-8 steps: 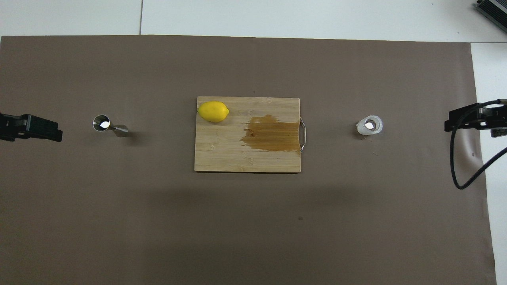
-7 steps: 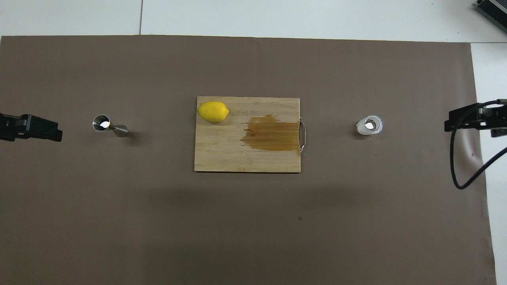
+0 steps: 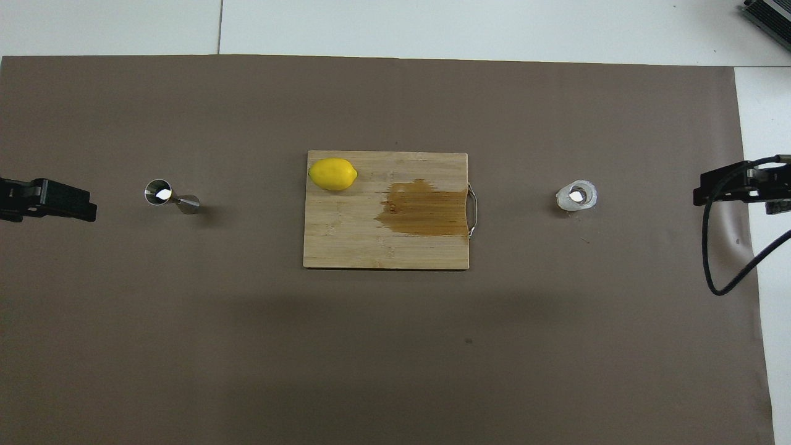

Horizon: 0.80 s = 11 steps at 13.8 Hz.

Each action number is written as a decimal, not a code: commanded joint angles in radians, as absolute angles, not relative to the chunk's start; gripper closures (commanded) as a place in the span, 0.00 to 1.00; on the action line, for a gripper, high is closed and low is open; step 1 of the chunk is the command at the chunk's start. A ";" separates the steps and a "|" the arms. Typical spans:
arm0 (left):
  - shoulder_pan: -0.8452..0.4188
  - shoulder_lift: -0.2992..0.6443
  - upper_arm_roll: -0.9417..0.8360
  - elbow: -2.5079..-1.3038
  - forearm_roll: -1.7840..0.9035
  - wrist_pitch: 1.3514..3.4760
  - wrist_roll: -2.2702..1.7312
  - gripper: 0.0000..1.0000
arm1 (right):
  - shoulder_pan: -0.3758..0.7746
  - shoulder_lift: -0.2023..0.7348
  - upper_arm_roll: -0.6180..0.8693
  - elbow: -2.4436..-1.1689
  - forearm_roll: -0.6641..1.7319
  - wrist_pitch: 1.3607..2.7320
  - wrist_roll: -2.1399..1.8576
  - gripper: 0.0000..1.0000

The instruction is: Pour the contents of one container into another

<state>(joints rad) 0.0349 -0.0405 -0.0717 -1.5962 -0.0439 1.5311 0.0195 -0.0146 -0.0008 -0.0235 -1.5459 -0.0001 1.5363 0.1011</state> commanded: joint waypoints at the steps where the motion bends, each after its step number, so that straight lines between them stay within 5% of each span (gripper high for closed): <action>1: 0.037 -0.063 -0.069 -1.634 -0.034 1.558 0.002 0.00 | -0.025 -0.005 -0.018 -1.543 -0.006 1.528 0.077 0.00; 8: 0.043 0.044 -0.068 -1.680 -0.080 1.698 -0.276 0.00 | -0.025 -0.005 -0.018 -1.543 -0.006 1.528 0.077 0.00; 11: 0.063 0.055 -0.067 -1.787 -0.135 1.820 -0.467 0.00 | -0.025 -0.005 -0.018 -1.543 -0.006 1.528 0.077 0.00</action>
